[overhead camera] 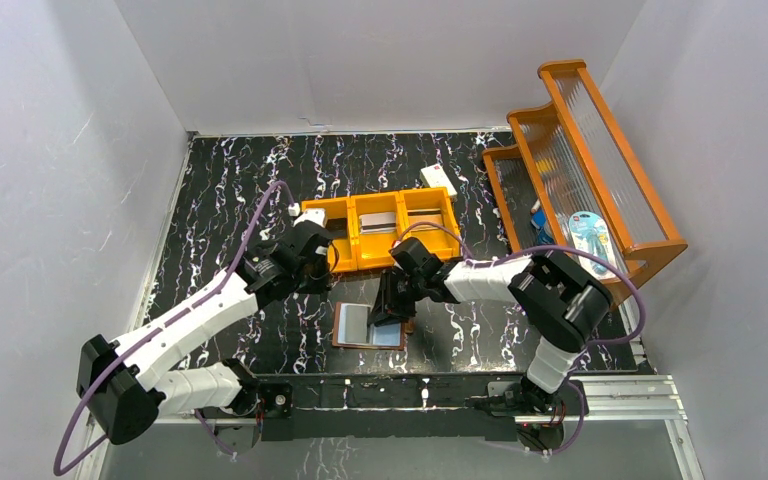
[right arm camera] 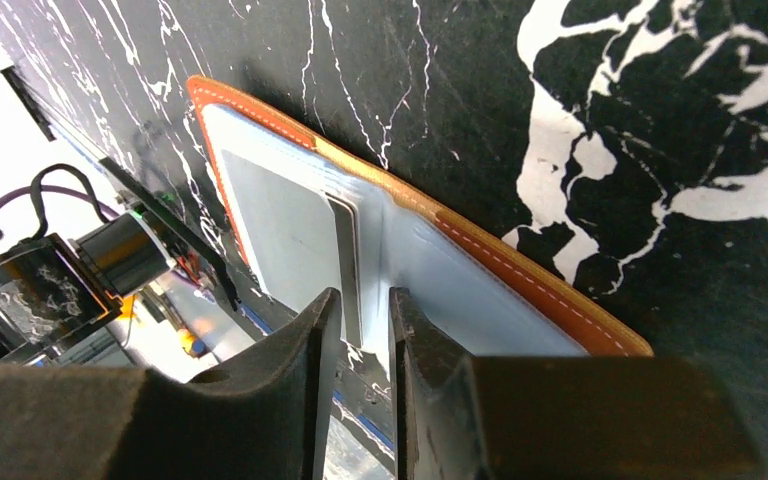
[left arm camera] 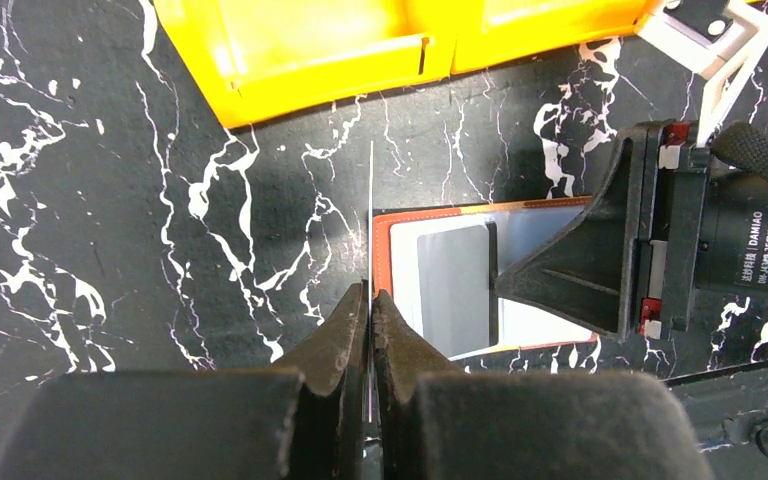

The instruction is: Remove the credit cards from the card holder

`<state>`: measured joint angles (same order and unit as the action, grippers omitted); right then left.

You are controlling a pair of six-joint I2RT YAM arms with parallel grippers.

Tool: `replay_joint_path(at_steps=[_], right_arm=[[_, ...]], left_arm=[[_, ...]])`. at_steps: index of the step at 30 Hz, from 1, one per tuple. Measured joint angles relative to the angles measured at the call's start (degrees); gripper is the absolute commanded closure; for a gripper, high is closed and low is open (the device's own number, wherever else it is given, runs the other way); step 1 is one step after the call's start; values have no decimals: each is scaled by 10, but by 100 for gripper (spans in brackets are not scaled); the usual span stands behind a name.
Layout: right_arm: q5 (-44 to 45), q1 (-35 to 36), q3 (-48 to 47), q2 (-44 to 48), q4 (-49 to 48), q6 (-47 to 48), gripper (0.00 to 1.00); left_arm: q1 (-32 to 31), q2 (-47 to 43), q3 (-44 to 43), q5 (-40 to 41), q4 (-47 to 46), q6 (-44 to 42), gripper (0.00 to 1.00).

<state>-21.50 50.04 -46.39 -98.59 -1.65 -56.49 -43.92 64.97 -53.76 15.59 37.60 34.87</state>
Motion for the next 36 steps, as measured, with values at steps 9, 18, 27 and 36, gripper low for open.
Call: replay_joint_path(at_steps=[9, 18, 27, 36], right_arm=[[35, 3, 4, 71, 44, 28, 64], [79, 3, 37, 223, 59, 26, 66], [131, -6, 67, 312, 120, 22, 66], [179, -17, 74, 399, 179, 13, 65]], left_arm=[[0, -9, -18, 22, -32, -85, 100], [0, 57, -56, 43, -86, -299, 100], [16, 98, -45, 42, -168, -556, 100], [96, 191, -55, -22, -199, -716, 100]])
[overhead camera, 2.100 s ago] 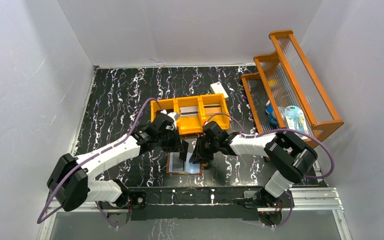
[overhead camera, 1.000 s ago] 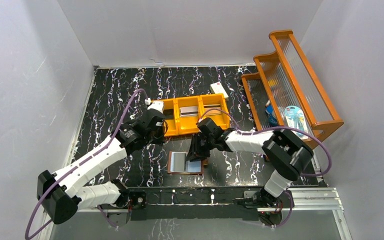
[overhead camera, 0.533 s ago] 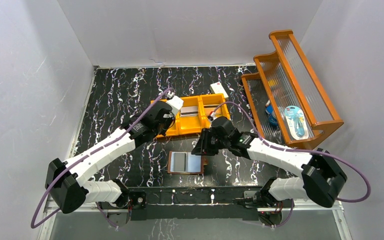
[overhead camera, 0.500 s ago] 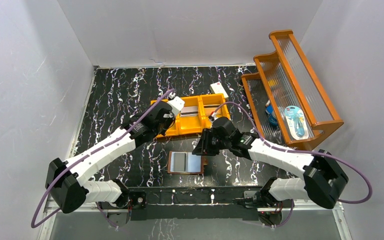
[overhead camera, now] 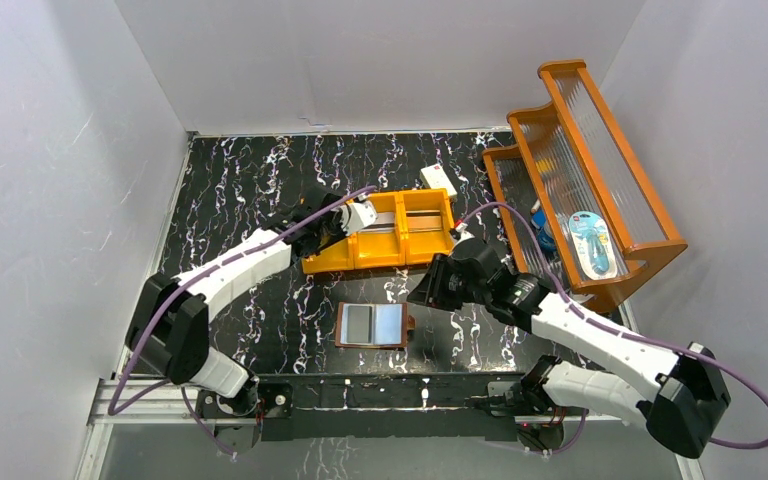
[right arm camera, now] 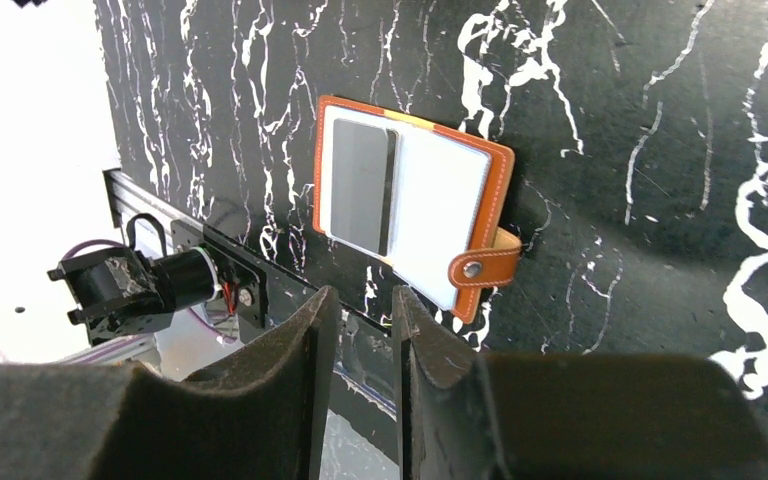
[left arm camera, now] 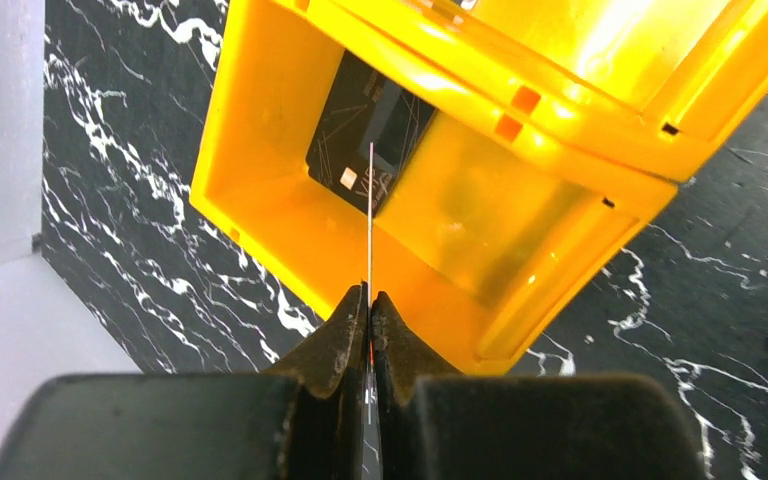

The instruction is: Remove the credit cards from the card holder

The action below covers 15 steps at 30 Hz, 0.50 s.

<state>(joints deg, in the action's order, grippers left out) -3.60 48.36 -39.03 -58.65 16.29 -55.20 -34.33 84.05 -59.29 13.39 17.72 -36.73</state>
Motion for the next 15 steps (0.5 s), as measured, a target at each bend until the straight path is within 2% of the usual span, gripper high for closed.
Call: replay_joint_path(at_steps=[10, 15], right_arm=[[35, -5, 14, 47, 40, -10, 64], [37, -8, 15, 47, 48, -11, 64]], left_arm=[[24, 80, -11, -19, -68, -74, 100], [25, 85, 3, -19, -145, -100, 100]])
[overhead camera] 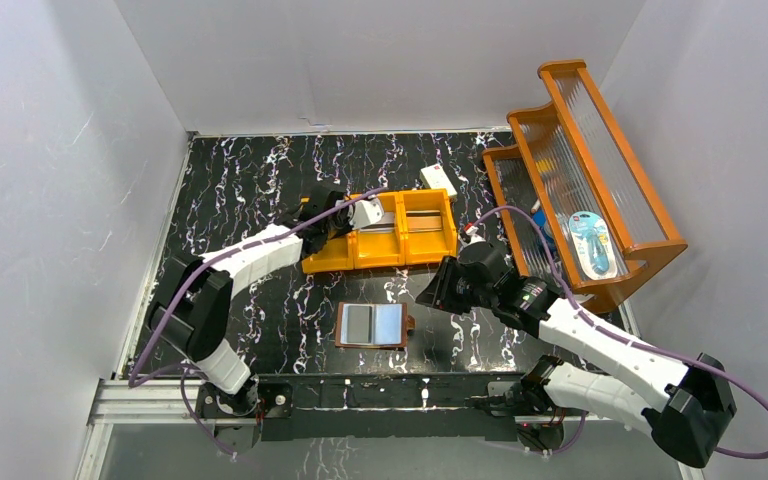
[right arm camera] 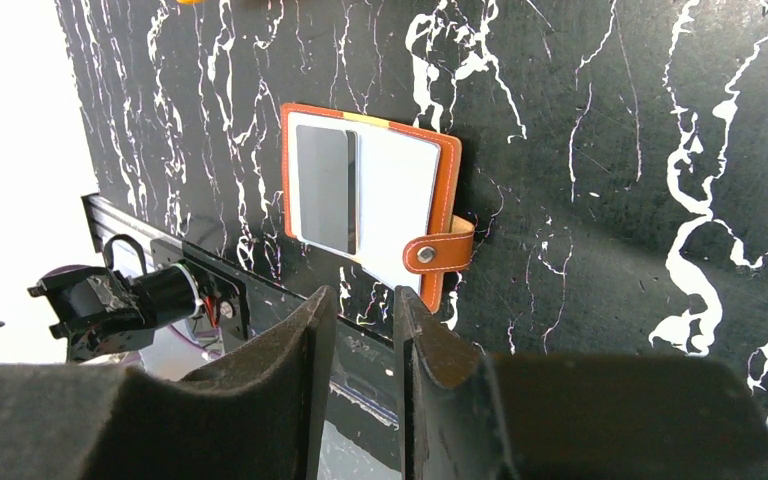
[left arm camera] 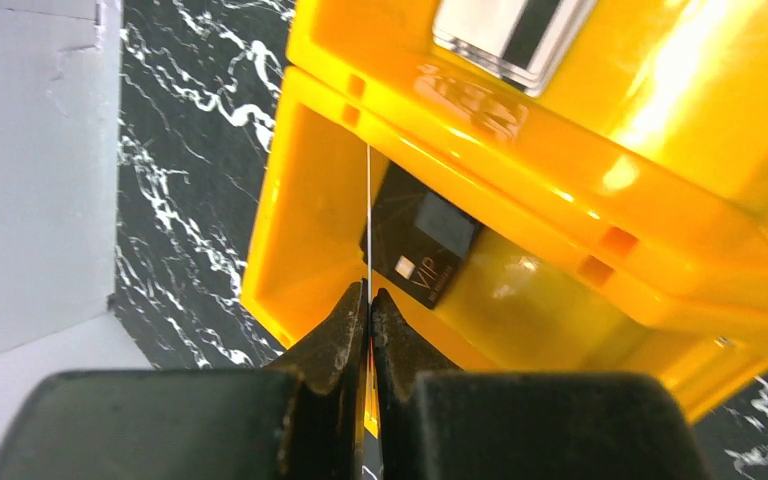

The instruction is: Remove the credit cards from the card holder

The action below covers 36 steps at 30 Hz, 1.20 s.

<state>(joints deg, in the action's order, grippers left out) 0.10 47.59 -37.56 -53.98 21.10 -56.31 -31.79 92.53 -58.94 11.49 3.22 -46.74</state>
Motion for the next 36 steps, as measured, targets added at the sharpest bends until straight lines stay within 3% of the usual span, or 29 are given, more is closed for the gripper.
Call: replay_joint_path(at_steps=[27, 31, 36], right_arm=[[-14, -17, 1, -44, 26, 19, 63], [-18, -19, 1, -48, 27, 24, 63], [-21, -22, 1, -55, 27, 26, 63]], left_arm=[[43, 97, 0, -72, -80, -34, 100], [43, 101, 0, -71, -93, -36, 85], [46, 103, 0, -73, -92, -31, 74]])
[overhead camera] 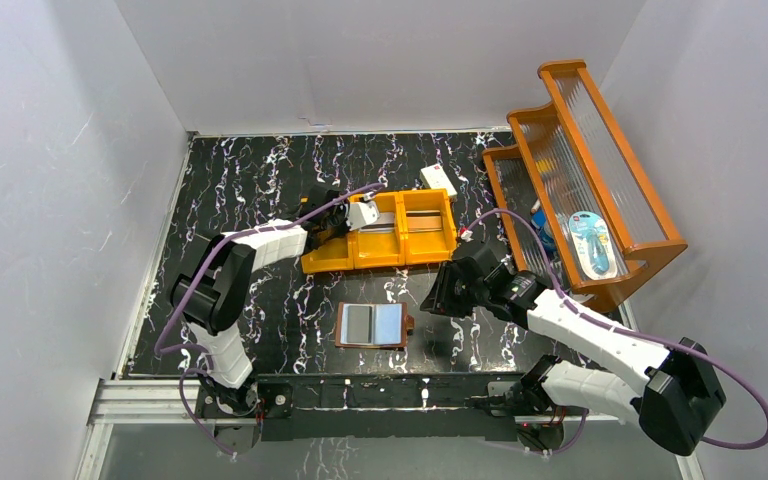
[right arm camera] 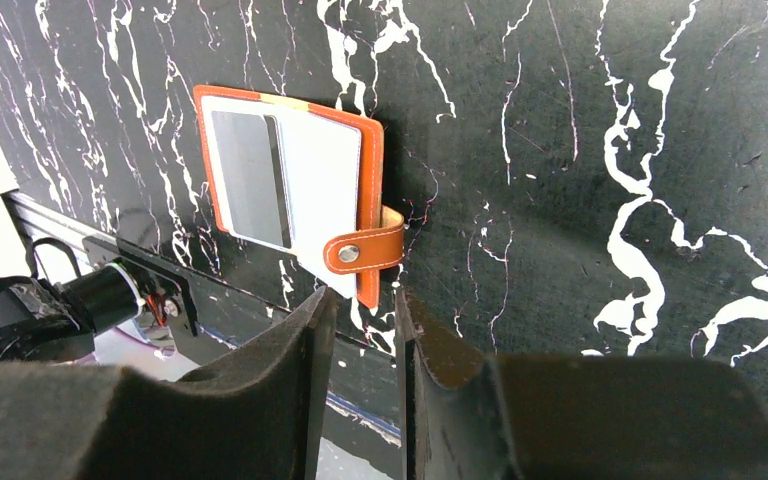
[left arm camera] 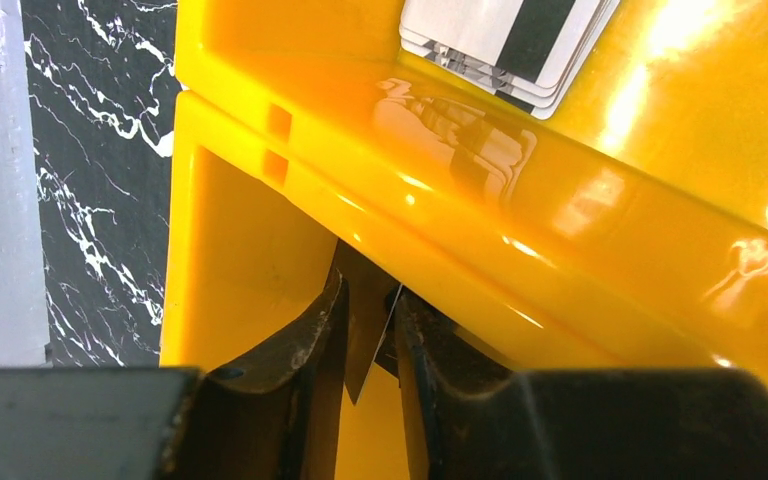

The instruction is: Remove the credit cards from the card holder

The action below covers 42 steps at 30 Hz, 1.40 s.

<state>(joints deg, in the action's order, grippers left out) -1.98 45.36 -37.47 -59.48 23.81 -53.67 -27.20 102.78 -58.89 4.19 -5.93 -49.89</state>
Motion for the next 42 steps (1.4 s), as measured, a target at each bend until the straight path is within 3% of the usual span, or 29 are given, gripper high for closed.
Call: replay_joint_path(at_steps=[31, 34, 38, 42], right_arm=[[-23, -7, 0, -12, 0, 3, 62], [-27, -7, 0, -12, 0, 3, 62], [-32, -7, 0, -11, 0, -2, 57], [-44, -7, 0, -5, -7, -13, 50]], left_arm=[[7, -17, 11, -2, 4, 69, 53], [7, -38, 11, -1, 4, 94, 46], [7, -95, 11, 9, 4, 148, 30], [7, -177, 13, 37, 4, 231, 26]])
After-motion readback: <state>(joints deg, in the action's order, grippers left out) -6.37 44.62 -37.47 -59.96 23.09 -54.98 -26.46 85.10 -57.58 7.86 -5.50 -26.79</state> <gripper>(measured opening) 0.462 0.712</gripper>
